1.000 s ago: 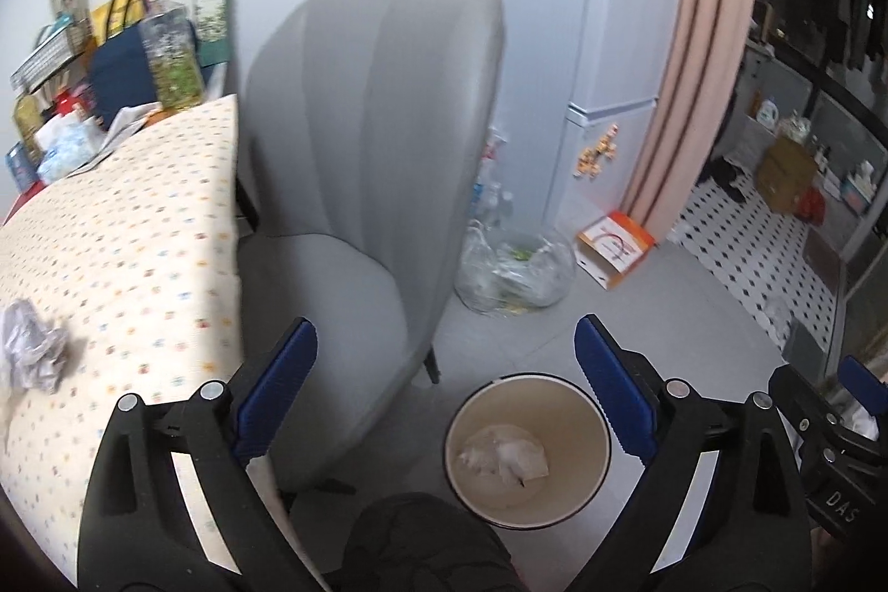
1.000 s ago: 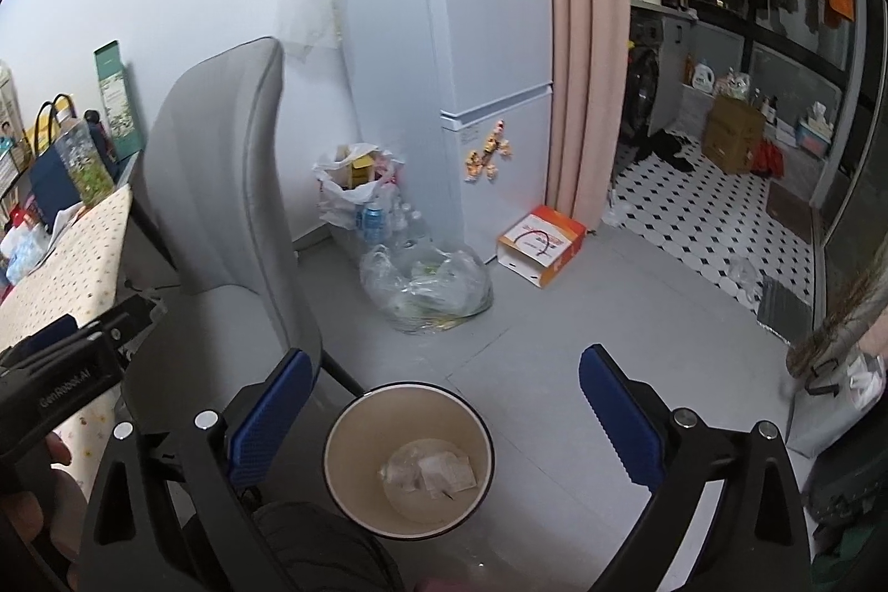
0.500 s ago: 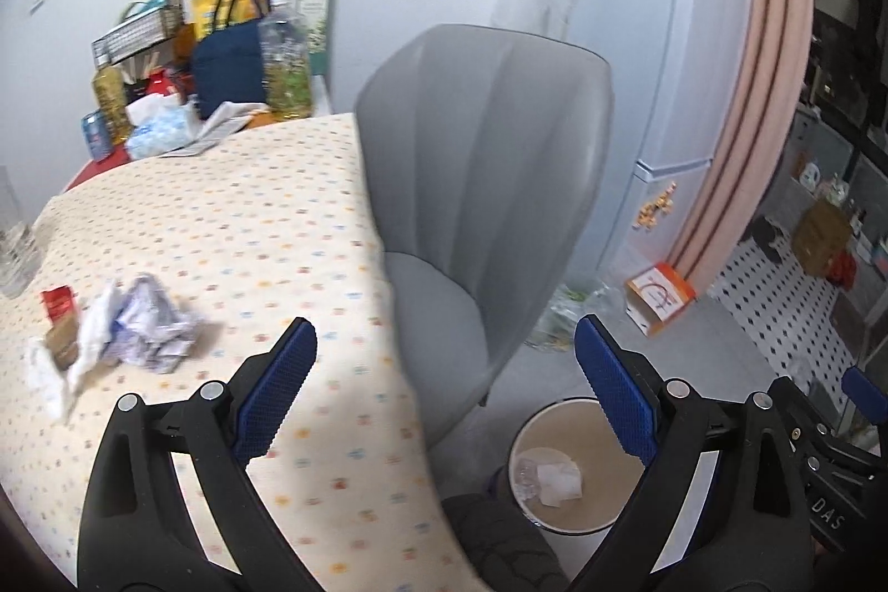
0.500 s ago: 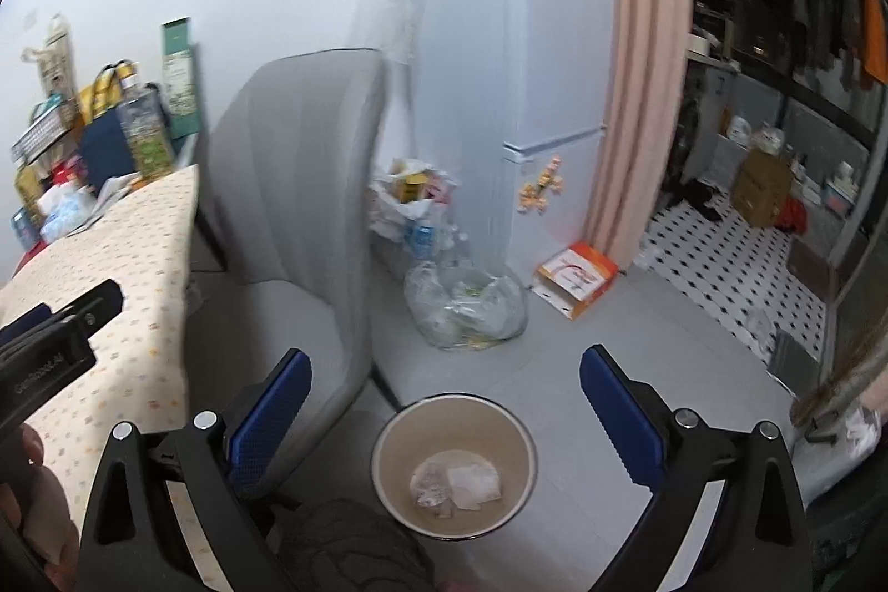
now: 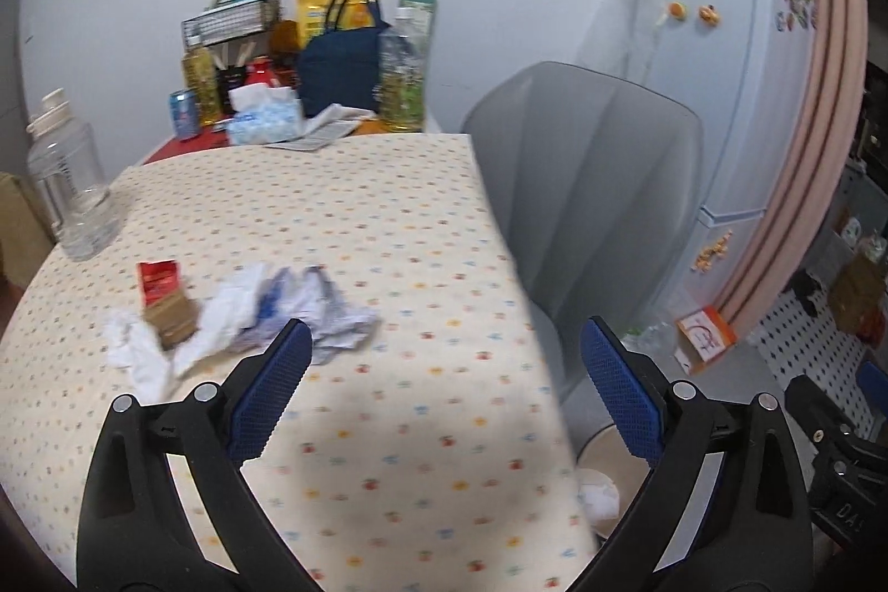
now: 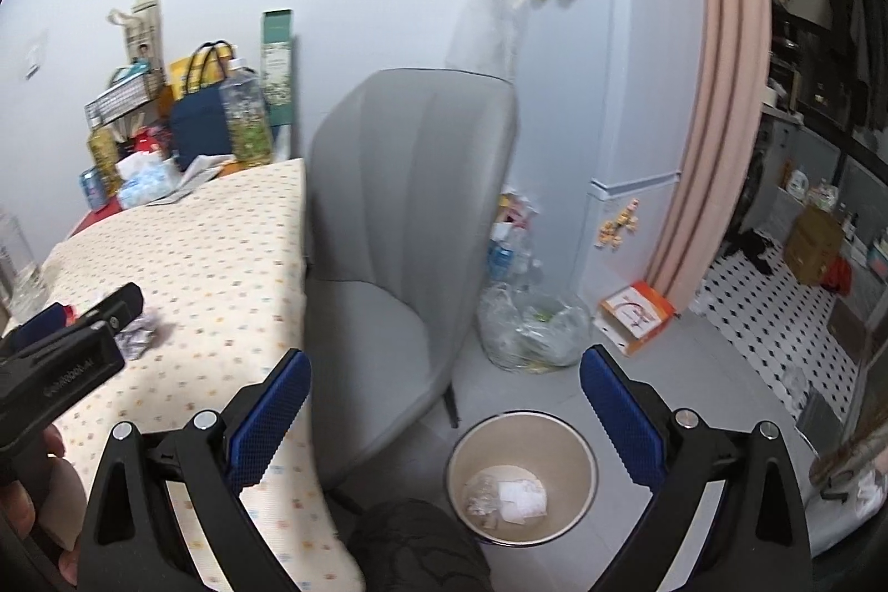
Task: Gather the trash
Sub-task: 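Move both open tools back over the table toward the white tissues, then lower the left tool onto the crumpled white tissue and close it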
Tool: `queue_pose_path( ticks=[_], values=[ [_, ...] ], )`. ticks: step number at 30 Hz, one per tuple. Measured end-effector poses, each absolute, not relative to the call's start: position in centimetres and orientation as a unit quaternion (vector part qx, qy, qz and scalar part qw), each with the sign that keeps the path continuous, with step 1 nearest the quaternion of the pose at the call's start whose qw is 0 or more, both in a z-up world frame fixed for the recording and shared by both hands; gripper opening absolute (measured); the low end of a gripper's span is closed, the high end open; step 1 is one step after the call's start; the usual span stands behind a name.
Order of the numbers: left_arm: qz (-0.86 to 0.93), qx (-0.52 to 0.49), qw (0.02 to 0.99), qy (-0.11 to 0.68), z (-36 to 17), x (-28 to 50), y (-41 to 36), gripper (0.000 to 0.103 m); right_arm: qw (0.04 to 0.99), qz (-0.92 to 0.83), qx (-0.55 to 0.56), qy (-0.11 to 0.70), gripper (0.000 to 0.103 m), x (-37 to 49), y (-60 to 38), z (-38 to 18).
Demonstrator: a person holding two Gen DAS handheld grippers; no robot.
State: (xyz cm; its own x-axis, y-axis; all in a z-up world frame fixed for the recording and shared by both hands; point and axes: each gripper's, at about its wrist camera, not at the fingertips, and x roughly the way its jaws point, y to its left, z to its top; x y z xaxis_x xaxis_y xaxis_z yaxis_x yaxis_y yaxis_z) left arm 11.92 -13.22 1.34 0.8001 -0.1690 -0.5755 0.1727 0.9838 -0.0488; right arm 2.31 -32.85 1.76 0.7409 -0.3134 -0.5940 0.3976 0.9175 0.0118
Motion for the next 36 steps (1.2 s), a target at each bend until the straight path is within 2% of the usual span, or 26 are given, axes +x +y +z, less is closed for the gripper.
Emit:
queue_pose_path(
  ticks=[31, 36],
  values=[
    [0.015, -0.066, 0.948, 0.313, 0.0, 10.8, 2.1, 0.097, 0.946, -0.051, 0.016, 0.319, 0.095, 5.7, -20.8, 1.9],
    [0.035, -0.086, 0.942, 0.322, -0.6, 11.7, 4.8, 0.096, 0.945, -0.031, 0.018, 0.327, 0.091, 6.5, -20.2, 1.4]
  ],
)
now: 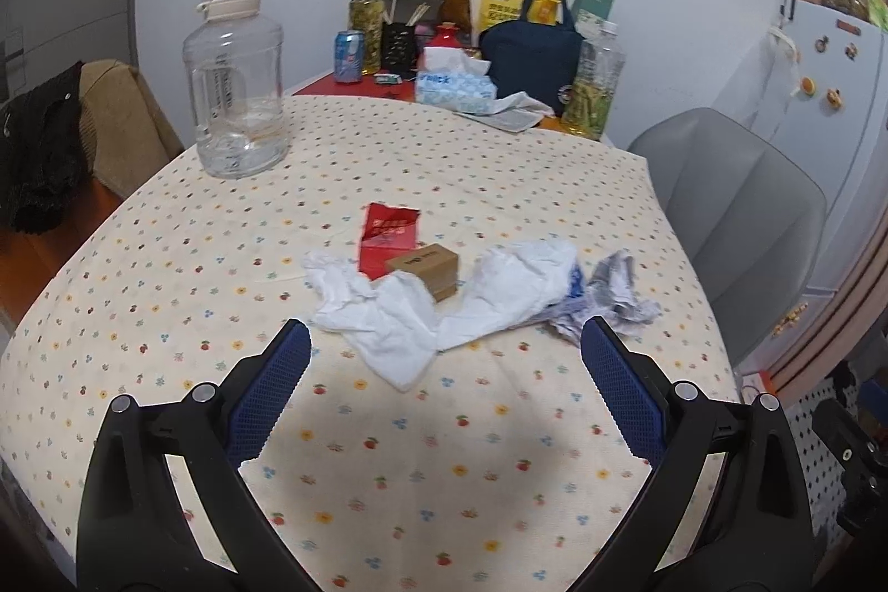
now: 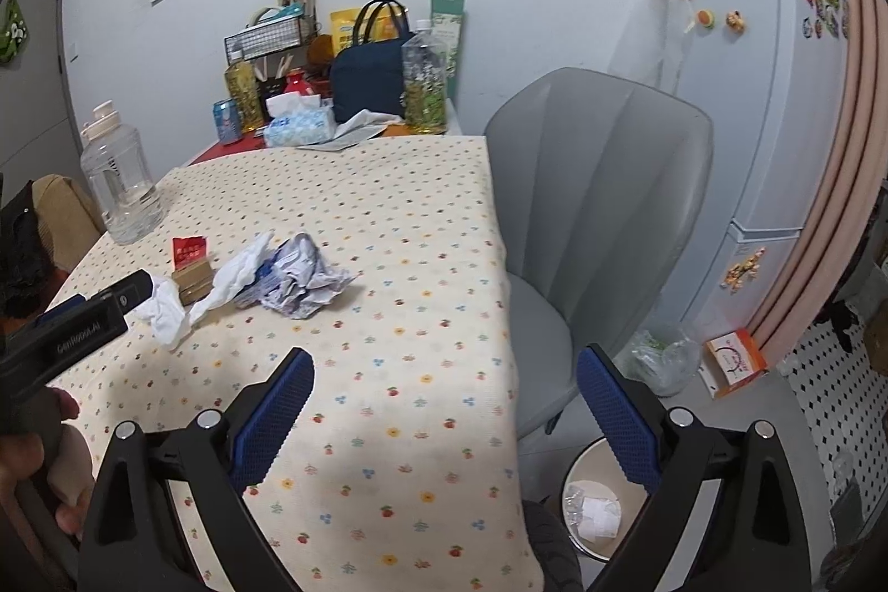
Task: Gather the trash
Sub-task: 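Lower the left tool onto the crumpled white tissue and close it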
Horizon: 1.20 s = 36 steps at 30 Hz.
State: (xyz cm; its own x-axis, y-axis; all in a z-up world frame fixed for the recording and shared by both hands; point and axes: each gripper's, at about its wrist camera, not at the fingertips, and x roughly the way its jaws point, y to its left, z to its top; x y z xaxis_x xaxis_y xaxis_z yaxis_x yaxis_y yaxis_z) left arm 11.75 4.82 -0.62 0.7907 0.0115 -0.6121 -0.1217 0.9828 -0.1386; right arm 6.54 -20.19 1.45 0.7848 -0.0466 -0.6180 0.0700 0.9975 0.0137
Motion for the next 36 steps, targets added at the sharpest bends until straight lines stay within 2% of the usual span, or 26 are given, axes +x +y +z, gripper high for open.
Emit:
queue_pose_path(
  ticks=[1, 8, 16, 18, 20, 29, 32, 36],
  values=[
    [0.038, -0.089, 0.942, 0.323, -0.7, 11.9, 5.3, 0.096, 0.944, -0.028, 0.020, 0.328, 0.090, 6.7, -20.2, 1.3],
    [0.061, -0.108, 0.932, 0.341, -1.9, 13.2, 7.5, 0.075, 0.939, -0.009, 0.034, 0.341, 0.083, 8.4, -20.0, 0.5],
    [0.071, -0.123, 0.923, 0.357, -3.6, 14.4, 9.2, 0.061, 0.935, 0.023, 0.027, 0.353, 0.075, 10.3, -17.8, 0.0],
    [0.077, -0.132, 0.921, 0.359, -3.8, 14.5, 10.0, 0.051, 0.934, 0.030, 0.025, 0.356, 0.074, 10.8, -17.2, -0.1],
    [0.077, -0.141, 0.918, 0.363, -4.1, 14.7, 10.8, 0.048, 0.932, 0.037, 0.024, 0.359, 0.072, 11.3, -16.4, -0.3],
    [0.061, -0.154, 0.910, 0.379, -5.0, 16.5, 11.6, 0.048, 0.927, 0.054, 0.016, 0.370, 0.070, 13.1, -13.9, -0.8],
    [0.049, -0.156, 0.910, 0.382, -5.2, 17.1, 11.1, 0.060, 0.926, 0.054, 0.012, 0.372, 0.070, 13.5, -13.5, -0.7],
    [0.034, -0.147, 0.907, 0.394, -5.7, 18.0, 9.9, 0.062, 0.925, 0.051, 0.009, 0.376, 0.070, 14.0, -13.3, -0.8]
  ],
)
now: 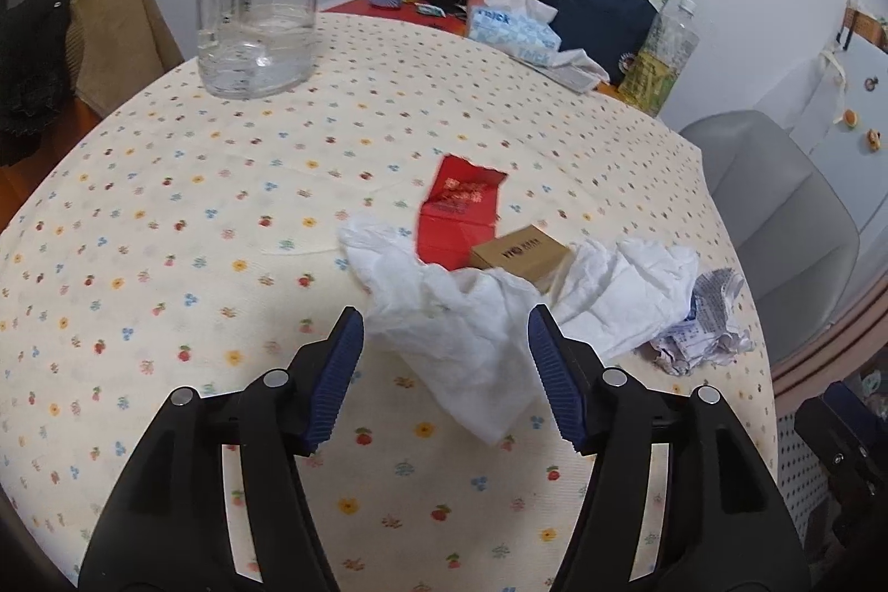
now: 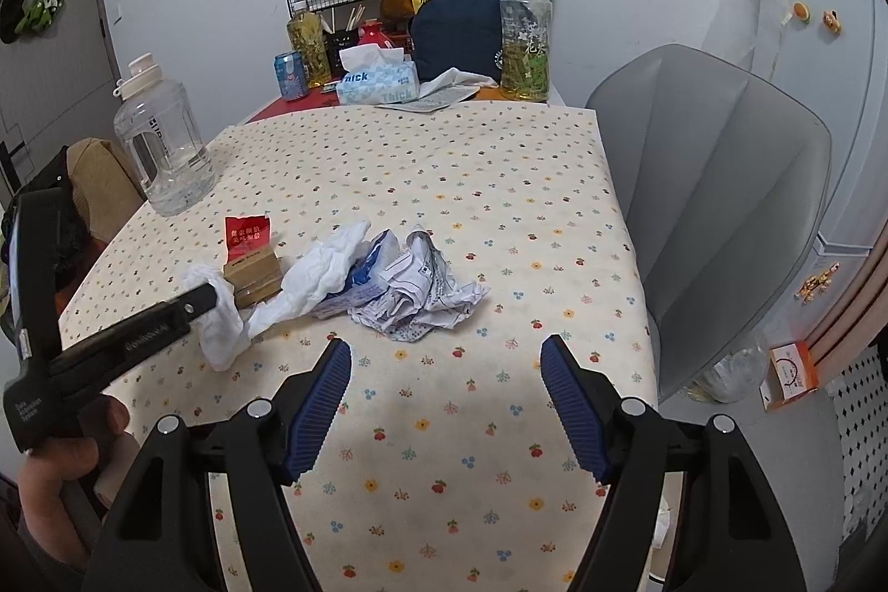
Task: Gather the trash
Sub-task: 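Lower the left tool onto the crumpled white tissue and close it, then grasp the second white tissue with the right tool while the left tool holds its tissue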
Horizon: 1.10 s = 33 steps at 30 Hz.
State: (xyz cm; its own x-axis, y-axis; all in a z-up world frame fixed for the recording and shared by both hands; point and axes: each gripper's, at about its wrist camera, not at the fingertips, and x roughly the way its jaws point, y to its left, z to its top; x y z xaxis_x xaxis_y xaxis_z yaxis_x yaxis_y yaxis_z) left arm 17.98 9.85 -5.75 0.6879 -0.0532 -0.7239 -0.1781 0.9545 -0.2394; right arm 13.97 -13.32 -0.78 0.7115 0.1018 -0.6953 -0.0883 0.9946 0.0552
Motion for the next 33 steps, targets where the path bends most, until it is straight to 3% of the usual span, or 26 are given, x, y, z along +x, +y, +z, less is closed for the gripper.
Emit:
queue_pose_path(
  ticks=[5, 6, 9, 12, 21, 33],
  values=[
    [0.046, -0.135, 0.898, 0.417, -7.3, 18.6, 9.2, 0.060, 0.922, 0.049, 0.005, 0.383, 0.070, 14.2, -13.1, -1.2],
    [0.047, -0.134, 0.896, 0.421, -7.5, 18.6, 9.2, 0.045, 0.922, 0.049, 0.005, 0.385, 0.070, 14.2, -13.1, -1.3],
    [0.053, -0.129, 0.894, 0.426, -7.9, 18.4, 9.4, 0.017, 0.920, 0.053, 0.002, 0.388, 0.070, 14.1, -12.7, -1.6],
    [0.050, -0.131, 0.894, 0.425, -7.8, 18.0, 9.8, 0.006, 0.920, 0.058, -0.001, 0.389, 0.070, 13.9, -12.3, -1.7],
    [0.082, -0.149, 0.913, 0.372, -4.7, 15.3, 12.9, 0.005, 0.921, 0.083, -0.005, 0.381, 0.070, 13.9, -9.9, -1.4],
    [0.116, -0.148, 0.908, 0.373, -5.6, 16.2, 14.9, 0.005, 0.913, 0.124, -0.005, 0.389, 0.064, 16.1, -6.2, -1.8]
  ],
)
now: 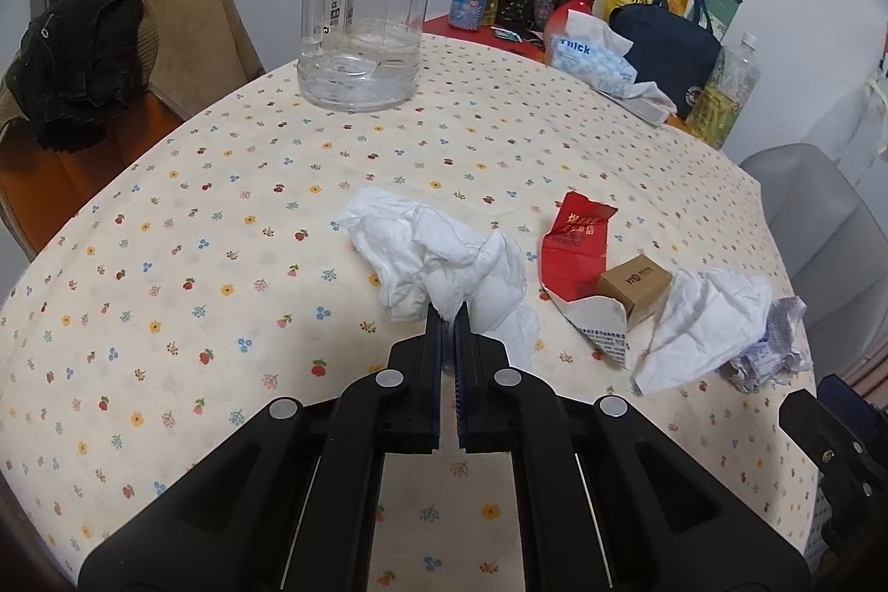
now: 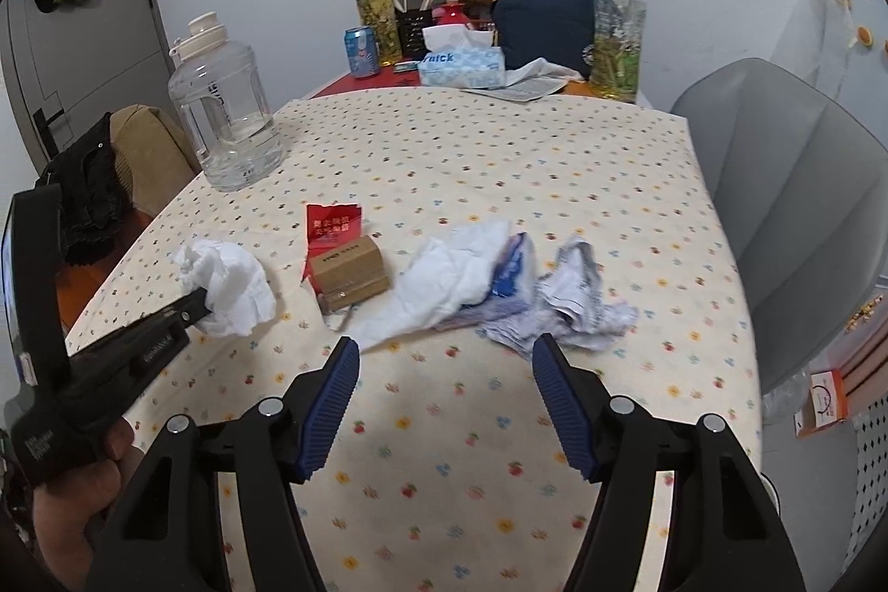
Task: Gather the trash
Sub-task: 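Grasp the second white tissue with the right tool while the left tool holds its tissue, then carry both white tissues in the two tools over the trash bin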
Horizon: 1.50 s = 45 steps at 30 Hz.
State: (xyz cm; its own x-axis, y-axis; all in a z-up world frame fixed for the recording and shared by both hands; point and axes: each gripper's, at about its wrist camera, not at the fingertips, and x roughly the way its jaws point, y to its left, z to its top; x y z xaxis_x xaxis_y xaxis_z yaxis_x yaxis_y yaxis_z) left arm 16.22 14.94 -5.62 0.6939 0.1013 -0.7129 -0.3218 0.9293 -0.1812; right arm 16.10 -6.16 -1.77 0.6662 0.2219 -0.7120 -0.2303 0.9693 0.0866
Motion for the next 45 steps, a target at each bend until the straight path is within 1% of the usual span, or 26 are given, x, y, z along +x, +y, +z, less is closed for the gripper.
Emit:
queue_pose_path(
  ticks=[3, 5, 11, 13, 15, 18, 20, 23, 30, 45],
  values=[
    [0.117, -0.150, 0.906, 0.378, -6.2, 16.9, 15.0, 0.005, 0.910, 0.127, -0.007, 0.395, 0.060, 16.9, -5.5, -2.2],
    [0.117, -0.150, 0.906, 0.379, -6.4, 17.4, 14.9, 0.005, 0.908, 0.127, -0.006, 0.400, 0.055, 17.6, -5.1, -2.4],
    [0.113, -0.150, 0.903, 0.387, -7.4, 18.7, 14.5, 0.005, 0.901, 0.119, -0.006, 0.416, 0.049, 19.6, -4.6, -3.6],
    [0.108, -0.155, 0.900, 0.393, -7.7, 19.0, 14.5, 0.005, 0.900, 0.117, -0.006, 0.420, 0.049, 20.0, -4.5, -3.9],
    [0.107, -0.157, 0.901, 0.391, -7.8, 19.2, 14.5, 0.005, 0.898, 0.116, -0.007, 0.424, 0.046, 20.4, -4.3, -4.3],
    [0.103, -0.160, 0.900, 0.393, -7.9, 19.5, 14.5, 0.005, 0.894, 0.116, -0.007, 0.432, 0.034, 21.0, -4.1, -4.9],
    [0.103, -0.162, 0.899, 0.393, -7.9, 19.5, 14.6, 0.005, 0.891, 0.118, -0.003, 0.438, 0.013, 21.3, -4.0, -5.2],
    [0.103, -0.163, 0.900, 0.392, -7.9, 19.4, 14.6, 0.005, 0.891, 0.117, -0.004, 0.438, 0.005, 21.2, -4.0, -5.2],
    [0.101, -0.155, 0.905, 0.383, -7.1, 18.6, 14.0, 0.005, 0.897, 0.124, -0.005, 0.424, 0.003, 19.5, -4.5, -3.9],
    [0.079, -0.140, 0.926, 0.341, -2.9, 14.9, 11.3, 0.005, 0.918, 0.123, -0.009, 0.378, 0.002, 14.7, -6.3, 0.2]
  ],
)
